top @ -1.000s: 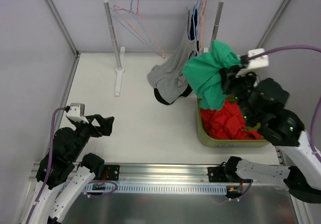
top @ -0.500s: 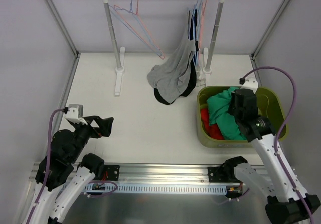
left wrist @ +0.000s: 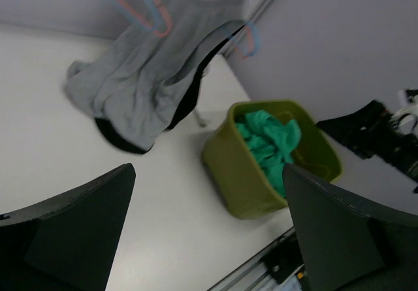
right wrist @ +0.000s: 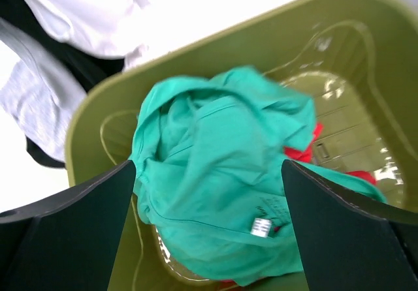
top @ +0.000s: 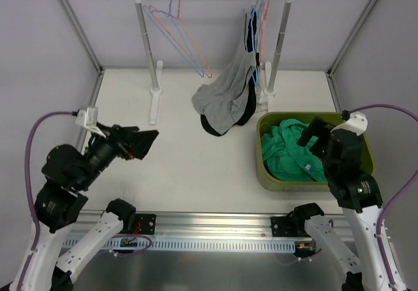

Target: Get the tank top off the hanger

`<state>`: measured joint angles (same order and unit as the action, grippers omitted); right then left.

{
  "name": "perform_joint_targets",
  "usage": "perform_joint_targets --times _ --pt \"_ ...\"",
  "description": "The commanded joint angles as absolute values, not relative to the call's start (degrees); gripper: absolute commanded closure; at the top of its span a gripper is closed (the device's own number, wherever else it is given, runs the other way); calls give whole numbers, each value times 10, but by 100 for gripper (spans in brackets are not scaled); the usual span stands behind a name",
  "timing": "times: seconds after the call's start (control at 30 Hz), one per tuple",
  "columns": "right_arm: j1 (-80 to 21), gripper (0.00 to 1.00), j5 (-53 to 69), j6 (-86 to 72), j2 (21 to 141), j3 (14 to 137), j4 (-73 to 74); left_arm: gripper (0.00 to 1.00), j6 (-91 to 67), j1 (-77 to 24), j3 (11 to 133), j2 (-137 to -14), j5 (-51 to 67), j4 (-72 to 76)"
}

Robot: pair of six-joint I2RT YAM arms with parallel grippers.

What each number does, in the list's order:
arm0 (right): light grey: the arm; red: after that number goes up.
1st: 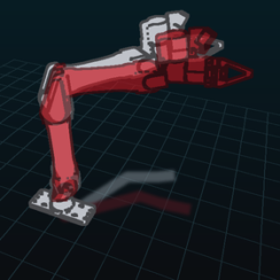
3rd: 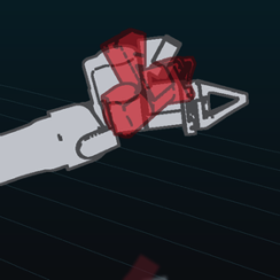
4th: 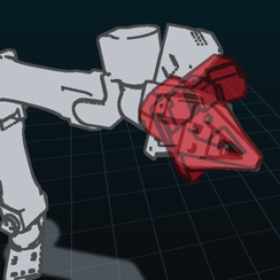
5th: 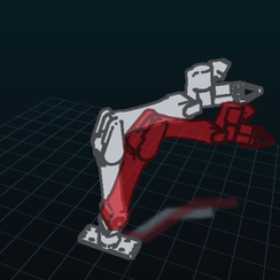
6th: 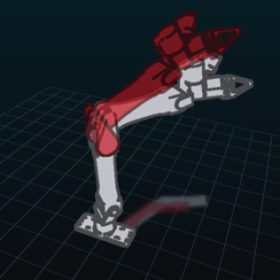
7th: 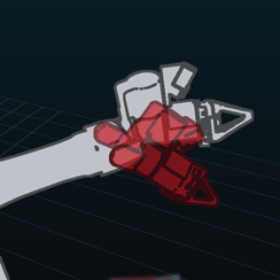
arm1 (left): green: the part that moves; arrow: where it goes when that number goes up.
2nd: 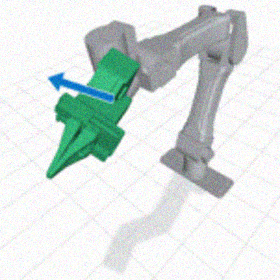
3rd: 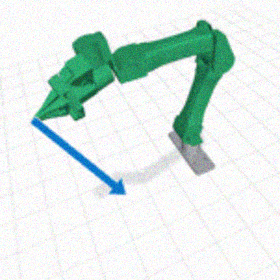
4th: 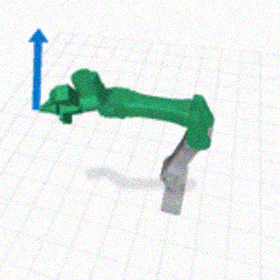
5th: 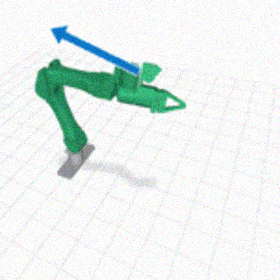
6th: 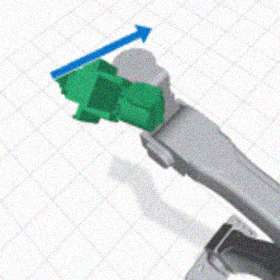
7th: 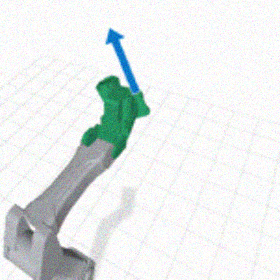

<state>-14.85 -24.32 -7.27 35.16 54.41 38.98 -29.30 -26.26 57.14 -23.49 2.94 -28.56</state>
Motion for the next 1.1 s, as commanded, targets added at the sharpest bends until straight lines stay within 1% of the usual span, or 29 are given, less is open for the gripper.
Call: perform_joint_targets --times 0.0,0.07,0.1,0.13,0.17,0.2,0.23,0.3,0.33,0.4,0.47,0.5,0.53,0.57,0.6,0.63,0.67,0.7,0.8,0.9,0.93,1.0,1.07 --pt "-145 1 -301 -76 331 593 453 1 -357 -265 674 -384 163 -165" --pt "-145 1 -278 -63 313 599 456 1 -372 -273 720 -458 199 -141" --pt "-145 0 -257 -55 309 600 454 1 -365 -286 779 -532 185 -139" --pt "-145 1 -193 -47 307 602 454 1 -329 -305 809 -566 161 -140" --pt "-146 1 -152 -28 307 606 453 1 -308 -348 843 -603 134 -140" --pt "-145 1 -112 -20 308 607 452 1 -286 -363 906 -671 111 -141" --pt "-145 0 -43 -18 310 608 451 1 -259 -373 937 -702 83 -141" --pt "-145 2 7 -18 306 602 447 1 -244 -380 1016 -790 63 -142" --pt "-145 3 45 -20 301 597 445 1 -230 -381 1038 -814 40 -142" --pt "-146 5 69 -29 281 580 438 1 -215 -381 1104 -886 21 -142" --pt "-145 5 99 -33 260 569 433 1 -196 -381 1148 -931 11 -138" --pt "-145 6 107 -34 256 561 432 1 -192 -381 1193 -976 4 -138" --pt "-145 6 119 -34 251 557 430 1 -190 -381 1216 -996 -10 -137" --pt "-145 6 124 -34 245 555 431 3 -189 -381 1241 -1021 -18 -136" --pt "-146 7 127 -34 235 552 431 3 -188 -381 1291 -1066 -15 -136" --pt "-145 7 134 -33 230 548 431 5 -188 -381 1315 -1085 -8 -135" --pt "-145 7 135 -33 226 546 432 10 -188 -381 1338 -1106 -1 -135" --pt "-146 7 136 -33 222 544 434 12 -189 -381 1379 -1142 -2 -133" --pt "-145 8 148 -36 208 539 435 19 -202 -376 1405 -1180 -30 -127" --pt "-145 9 175 -37 198 533 433 22 -232 -367 1377 -1191 -26 -85" --pt "-145 9 183 -37 199 533 433 25 -238 -366 1371 -1193 -23 -57" --pt "-145 10 189 -34 196 533 433 26 -246 -360 1363 -1208 -1 -25" --pt "-145 10 194 -32 194 533 434 30 -266 -355 1365 -1219 40 2"
